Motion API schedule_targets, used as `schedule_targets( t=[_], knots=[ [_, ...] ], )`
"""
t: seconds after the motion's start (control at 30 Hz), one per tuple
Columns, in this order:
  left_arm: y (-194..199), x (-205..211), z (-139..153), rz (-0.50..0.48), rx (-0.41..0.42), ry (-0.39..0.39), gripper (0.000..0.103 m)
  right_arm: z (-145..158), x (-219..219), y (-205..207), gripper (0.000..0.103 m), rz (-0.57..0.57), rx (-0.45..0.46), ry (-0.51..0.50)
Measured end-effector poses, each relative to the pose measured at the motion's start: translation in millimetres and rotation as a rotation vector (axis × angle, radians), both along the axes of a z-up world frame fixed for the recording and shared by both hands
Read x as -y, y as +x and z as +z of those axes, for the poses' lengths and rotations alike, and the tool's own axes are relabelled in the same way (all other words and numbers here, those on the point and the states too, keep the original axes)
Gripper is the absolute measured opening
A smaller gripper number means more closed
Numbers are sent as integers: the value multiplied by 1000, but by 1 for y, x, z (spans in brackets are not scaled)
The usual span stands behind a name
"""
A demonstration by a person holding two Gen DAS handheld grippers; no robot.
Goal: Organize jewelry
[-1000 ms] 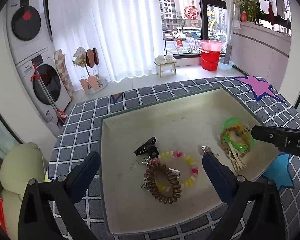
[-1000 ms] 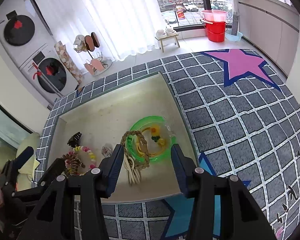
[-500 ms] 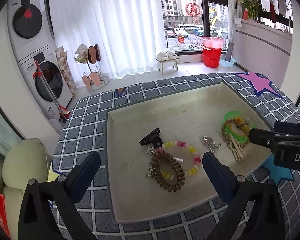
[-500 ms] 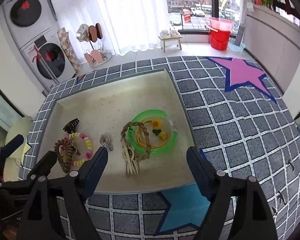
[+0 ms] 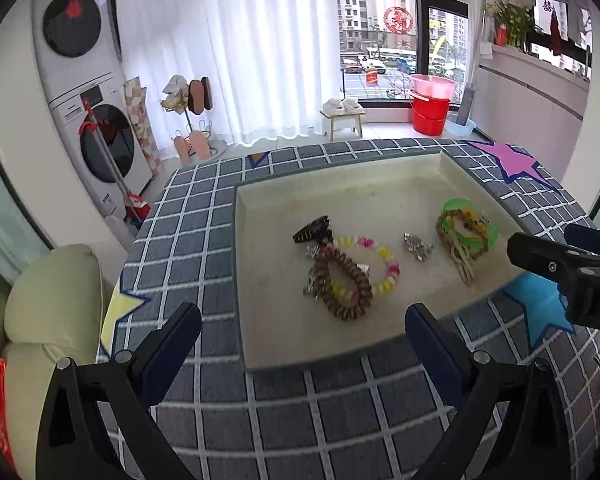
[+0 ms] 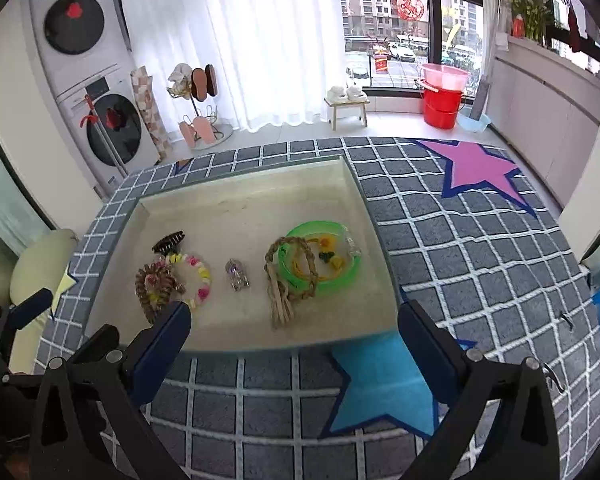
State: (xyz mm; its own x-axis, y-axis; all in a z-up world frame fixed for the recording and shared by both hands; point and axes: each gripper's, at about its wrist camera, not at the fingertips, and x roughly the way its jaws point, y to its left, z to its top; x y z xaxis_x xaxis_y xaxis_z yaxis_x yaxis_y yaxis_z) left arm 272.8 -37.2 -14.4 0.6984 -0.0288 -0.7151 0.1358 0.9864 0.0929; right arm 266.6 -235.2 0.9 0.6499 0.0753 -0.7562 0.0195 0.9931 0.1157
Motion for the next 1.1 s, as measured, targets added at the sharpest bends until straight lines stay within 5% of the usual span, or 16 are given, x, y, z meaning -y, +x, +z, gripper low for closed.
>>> schedule_targets(
  t=[0.67,1.1],
  knots=[
    [-80,-16,2,105,79,-45,103,9,-15,-89,103,10,125,-100],
    [-96,-15,16,120,97,-46,103,17,-15,-100,103,18,137,-85]
  ],
)
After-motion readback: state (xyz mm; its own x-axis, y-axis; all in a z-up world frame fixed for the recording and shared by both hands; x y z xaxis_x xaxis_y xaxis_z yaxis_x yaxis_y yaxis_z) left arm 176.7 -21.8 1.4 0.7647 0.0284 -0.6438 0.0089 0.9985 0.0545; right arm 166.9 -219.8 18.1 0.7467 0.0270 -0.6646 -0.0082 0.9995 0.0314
